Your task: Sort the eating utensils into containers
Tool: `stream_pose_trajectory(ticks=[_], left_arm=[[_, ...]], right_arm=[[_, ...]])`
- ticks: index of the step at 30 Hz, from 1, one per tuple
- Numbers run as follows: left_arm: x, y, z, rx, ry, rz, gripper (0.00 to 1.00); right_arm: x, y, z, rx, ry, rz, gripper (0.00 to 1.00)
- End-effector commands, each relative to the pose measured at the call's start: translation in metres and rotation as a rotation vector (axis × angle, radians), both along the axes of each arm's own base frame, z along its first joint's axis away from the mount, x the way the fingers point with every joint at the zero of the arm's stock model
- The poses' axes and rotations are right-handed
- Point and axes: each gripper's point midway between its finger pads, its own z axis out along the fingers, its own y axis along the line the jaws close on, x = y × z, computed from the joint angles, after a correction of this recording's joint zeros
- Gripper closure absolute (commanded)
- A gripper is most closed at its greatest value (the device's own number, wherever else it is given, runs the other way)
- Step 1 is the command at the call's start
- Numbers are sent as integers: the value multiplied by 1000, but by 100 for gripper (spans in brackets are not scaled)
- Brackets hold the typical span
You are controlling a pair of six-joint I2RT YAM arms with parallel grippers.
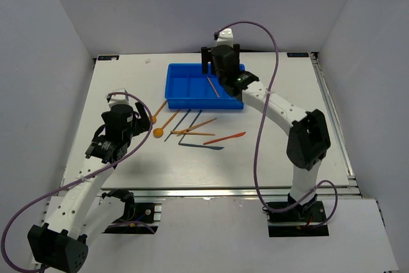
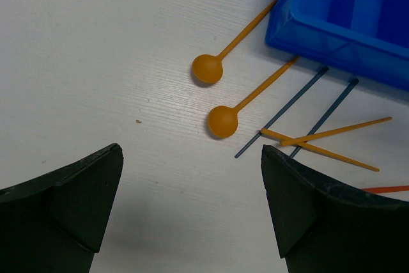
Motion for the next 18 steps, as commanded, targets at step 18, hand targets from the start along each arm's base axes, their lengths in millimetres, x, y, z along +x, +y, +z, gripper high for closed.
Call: stream_pose_trajectory(ticks=[18], left_arm=[[-2, 0, 9, 1, -36, -3, 2]], right_arm=[[-206, -35, -194, 268, 785, -757, 31]])
